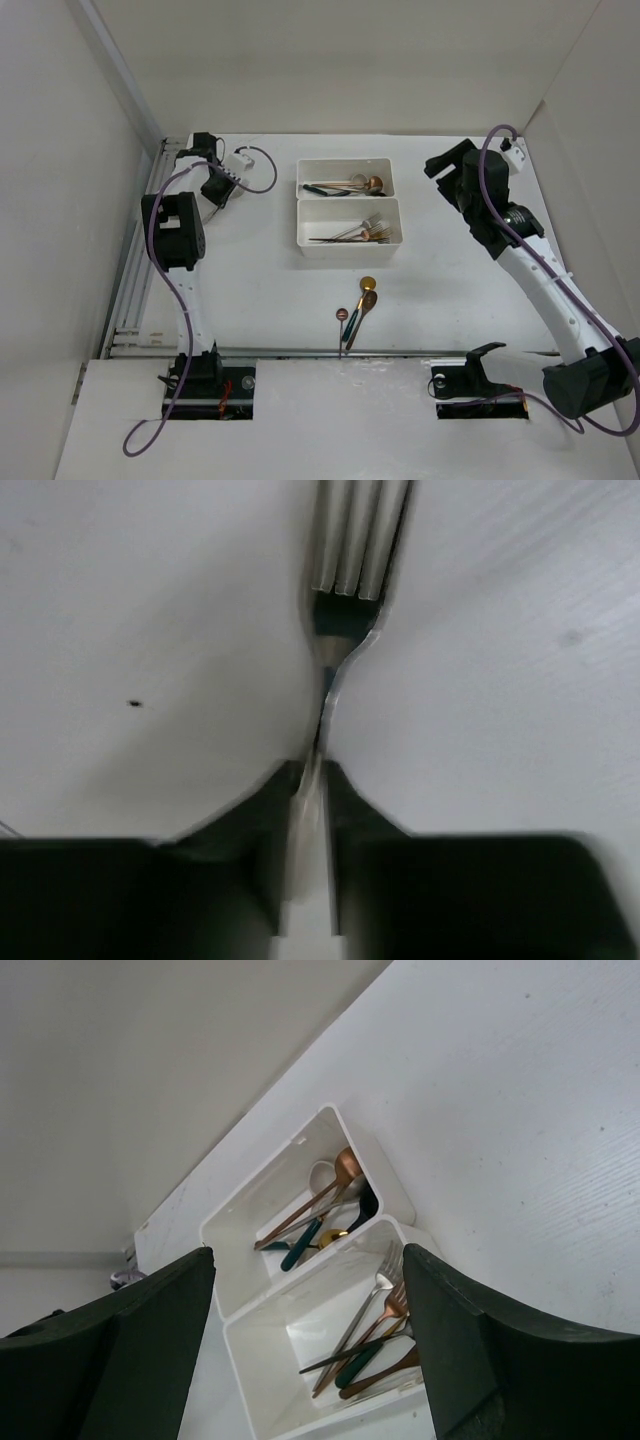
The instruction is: Sort the eating utensils into containers
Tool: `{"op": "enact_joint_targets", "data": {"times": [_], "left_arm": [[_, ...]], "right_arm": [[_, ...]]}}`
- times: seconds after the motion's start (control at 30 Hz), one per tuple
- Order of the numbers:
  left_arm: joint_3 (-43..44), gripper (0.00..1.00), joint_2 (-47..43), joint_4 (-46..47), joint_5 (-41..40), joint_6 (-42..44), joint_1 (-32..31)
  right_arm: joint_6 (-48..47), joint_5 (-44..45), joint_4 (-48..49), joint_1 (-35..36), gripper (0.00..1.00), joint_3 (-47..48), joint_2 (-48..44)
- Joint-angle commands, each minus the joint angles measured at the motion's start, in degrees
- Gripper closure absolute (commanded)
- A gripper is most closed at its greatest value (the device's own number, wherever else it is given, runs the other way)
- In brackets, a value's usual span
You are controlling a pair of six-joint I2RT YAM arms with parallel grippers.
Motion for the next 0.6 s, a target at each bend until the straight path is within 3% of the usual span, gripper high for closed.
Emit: {"op": "enact_joint_targets", "data": {"times": [0.0,0.13,0.3,0.43,0.57], "left_arm": [[2.67,0.99,2.43,-4.05,-1.0,0.03,0.07],[4.08,1.0,1.38,-4.58,0.32,-0.5,0.07],[13.1,1.0,-2.92,-5.11,3.65,-4.53,-0.45],[16.03,1.0,-12.65,-3.27,1.9,-3.85,-6.77],[12.79,1.0,-21.8,0.86,3.65,-3.32,-18.96]], "right_arm": [[-1.03,1.61,1.09,-0.3,0.19,2.31,-1.48],[-1.03,2.13,1.09,-0.3,0.19,2.31,-1.48],[-1.03,2.13,1.09,-0.3,0.19,2.31,-1.48],[-1.56,2.66,1.09,-0.3,0.19,2.31,-2.01],[-1.56,3.19,1.09,-0.3,0.19,1.78,-3.15]]}}
